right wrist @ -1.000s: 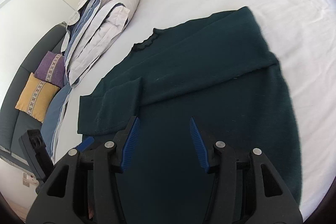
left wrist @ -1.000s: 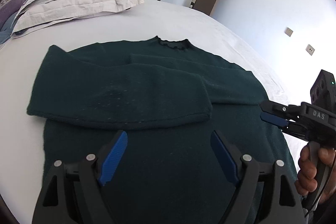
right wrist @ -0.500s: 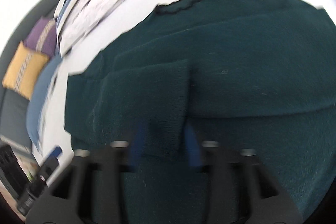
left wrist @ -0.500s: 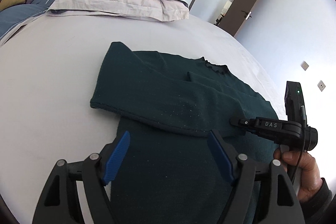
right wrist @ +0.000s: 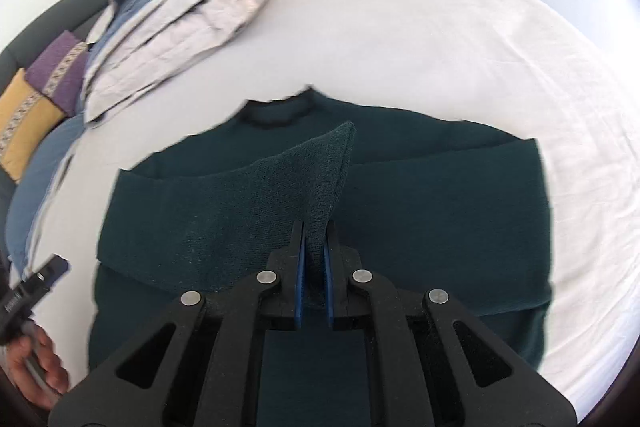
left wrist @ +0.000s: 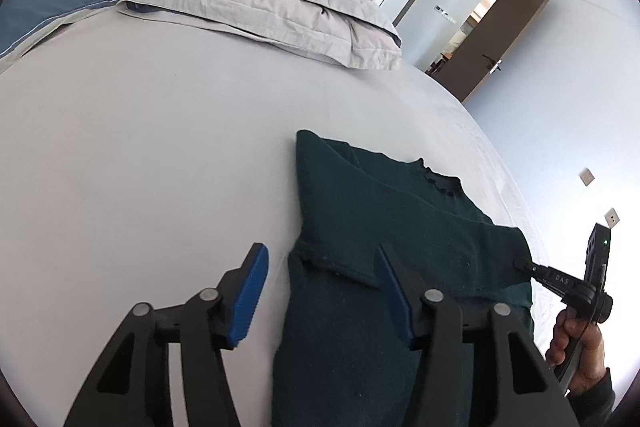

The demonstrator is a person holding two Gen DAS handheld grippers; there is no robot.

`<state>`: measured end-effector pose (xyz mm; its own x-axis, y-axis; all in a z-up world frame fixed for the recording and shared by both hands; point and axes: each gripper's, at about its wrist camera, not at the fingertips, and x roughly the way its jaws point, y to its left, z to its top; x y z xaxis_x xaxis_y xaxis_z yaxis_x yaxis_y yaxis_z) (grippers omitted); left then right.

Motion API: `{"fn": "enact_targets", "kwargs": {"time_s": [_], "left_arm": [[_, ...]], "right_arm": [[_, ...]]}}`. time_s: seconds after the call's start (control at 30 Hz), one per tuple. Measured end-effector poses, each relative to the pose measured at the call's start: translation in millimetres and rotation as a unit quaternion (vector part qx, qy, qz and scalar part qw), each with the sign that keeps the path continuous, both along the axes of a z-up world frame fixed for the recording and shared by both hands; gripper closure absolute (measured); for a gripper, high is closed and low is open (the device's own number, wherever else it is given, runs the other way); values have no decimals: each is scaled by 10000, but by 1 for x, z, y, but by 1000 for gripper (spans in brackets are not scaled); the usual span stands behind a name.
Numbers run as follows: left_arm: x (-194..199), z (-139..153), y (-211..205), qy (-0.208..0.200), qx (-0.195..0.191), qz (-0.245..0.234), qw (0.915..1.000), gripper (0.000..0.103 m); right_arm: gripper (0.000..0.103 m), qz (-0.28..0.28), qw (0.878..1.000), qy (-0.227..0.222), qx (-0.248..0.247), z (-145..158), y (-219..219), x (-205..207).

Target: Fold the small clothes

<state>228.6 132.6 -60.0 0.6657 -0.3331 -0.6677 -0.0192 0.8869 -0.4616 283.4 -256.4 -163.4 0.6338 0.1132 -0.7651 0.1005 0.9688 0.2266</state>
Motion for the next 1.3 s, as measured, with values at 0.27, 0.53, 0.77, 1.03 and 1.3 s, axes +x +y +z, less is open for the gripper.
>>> {"fn": "enact_targets", "kwargs": {"time_s": [0.27,0.53,0.77,1.03,1.3], "left_arm": [[74,-21,9,550,125,90,9984,56],[143,-40,-6,919,737,-34,9930,56],[167,-41,-21,919,1206,-252,9881,56],[164,-49,-36,651,1958,-628,9765,74],[159,-40,-26,555,1967,-479,9777,88]], "right_arm": [[96,2,9996,151,221,-37,-9,13],[96,90,9995,168,243,-57,-10,14],[96,95,9992,110,385,-62,-15,10],[96,100,9996,126,236,-65,-18,4],[96,-234,9992,137,279,-67,-20,3]]}}
